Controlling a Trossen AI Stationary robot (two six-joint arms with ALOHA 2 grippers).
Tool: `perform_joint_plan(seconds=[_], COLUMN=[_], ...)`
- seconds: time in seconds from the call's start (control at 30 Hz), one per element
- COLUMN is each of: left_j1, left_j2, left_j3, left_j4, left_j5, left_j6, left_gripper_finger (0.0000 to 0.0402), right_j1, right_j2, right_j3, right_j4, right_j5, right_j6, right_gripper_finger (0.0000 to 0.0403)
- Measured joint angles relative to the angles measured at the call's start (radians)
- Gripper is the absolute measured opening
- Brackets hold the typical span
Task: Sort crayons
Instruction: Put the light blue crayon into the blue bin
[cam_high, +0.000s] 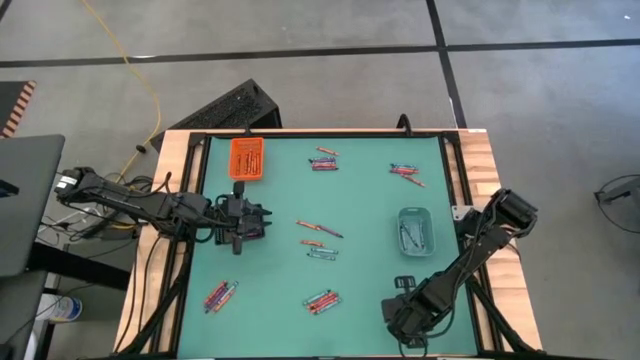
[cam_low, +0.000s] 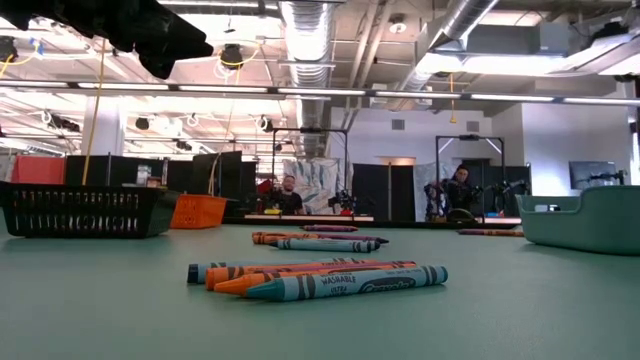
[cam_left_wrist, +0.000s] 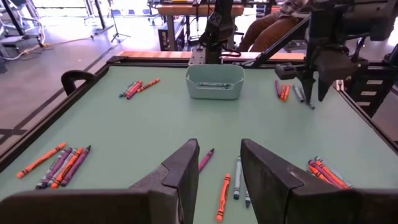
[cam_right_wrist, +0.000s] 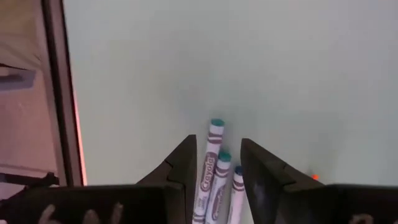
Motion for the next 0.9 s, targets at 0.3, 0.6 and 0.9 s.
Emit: perform_joint_plan(seconds=[0.3, 0.6, 0.9], left_j1=[0.0, 0.0, 0.0], left_j2=[0.0, 0.0, 0.0], left_j3=[0.0, 0.0, 0.0], left_j4=[0.0, 0.0, -0.002], left_j5=[0.0, 0.0, 0.0], left_j6=[0.008, 0.008, 0.008], left_gripper_finger=[0.0109, 0.0109, 0.0109], right_j1=[0.012, 0.024, 0.023], right_j2=[0.0, 0.001, -0.002], right_j3=[0.0, -0.008, -0.113], right_j4=[0.044, 0.049, 0.183], right_j5=[0.049, 0.053, 0.053], right_j6=[0.008, 0.008, 0.034], right_gripper_finger=[0.012, 0.012, 0.012])
